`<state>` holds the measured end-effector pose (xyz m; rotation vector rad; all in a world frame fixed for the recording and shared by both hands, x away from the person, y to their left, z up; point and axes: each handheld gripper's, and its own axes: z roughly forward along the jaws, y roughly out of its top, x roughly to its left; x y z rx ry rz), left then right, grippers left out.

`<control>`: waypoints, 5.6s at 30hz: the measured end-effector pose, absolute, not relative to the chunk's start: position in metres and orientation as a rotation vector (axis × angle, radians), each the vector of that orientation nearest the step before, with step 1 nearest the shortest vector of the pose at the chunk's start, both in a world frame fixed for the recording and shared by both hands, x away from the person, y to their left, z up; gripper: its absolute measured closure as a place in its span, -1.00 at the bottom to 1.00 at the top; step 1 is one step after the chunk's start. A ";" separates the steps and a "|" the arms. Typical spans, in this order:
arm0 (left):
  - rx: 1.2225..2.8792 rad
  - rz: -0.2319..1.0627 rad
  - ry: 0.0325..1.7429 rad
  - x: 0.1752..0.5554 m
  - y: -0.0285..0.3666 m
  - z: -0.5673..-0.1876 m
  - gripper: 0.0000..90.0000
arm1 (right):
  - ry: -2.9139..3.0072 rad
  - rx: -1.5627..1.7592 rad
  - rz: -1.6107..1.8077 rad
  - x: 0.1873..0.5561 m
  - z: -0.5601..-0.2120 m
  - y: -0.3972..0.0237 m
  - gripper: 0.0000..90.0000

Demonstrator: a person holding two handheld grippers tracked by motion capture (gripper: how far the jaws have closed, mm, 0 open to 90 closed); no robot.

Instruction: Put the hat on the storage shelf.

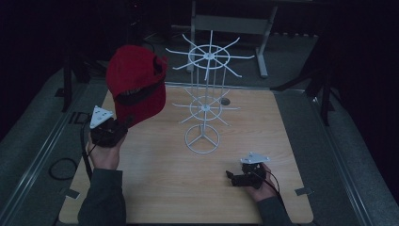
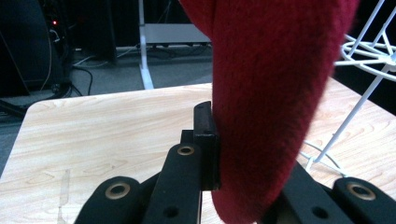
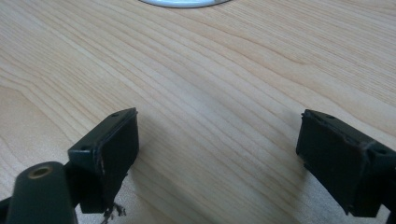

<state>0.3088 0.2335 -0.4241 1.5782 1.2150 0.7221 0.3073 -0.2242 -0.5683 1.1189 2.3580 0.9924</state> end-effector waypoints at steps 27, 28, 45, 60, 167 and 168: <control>1.487 0.743 1.202 0.308 0.234 -0.410 0.91 | 2.358 1.121 0.992 0.307 -0.568 -0.224 -0.71; 1.484 0.744 1.202 0.307 0.234 -0.410 0.91 | 2.358 1.120 0.992 0.307 -0.568 -0.224 -0.71; 1.448 0.751 1.201 0.306 0.235 -0.403 0.91 | 2.357 1.121 0.994 0.307 -0.568 -0.224 -0.71; 1.440 0.756 1.181 0.305 0.232 -0.396 0.91 | 2.358 1.121 0.992 0.307 -0.568 -0.224 -0.71; 1.421 0.775 1.029 0.291 0.212 -0.367 0.91 | 2.357 1.124 0.992 0.307 -0.568 -0.224 -0.71; 1.426 0.775 1.027 0.291 0.211 -0.367 0.91 | 2.357 1.124 0.992 0.307 -0.568 -0.224 -0.71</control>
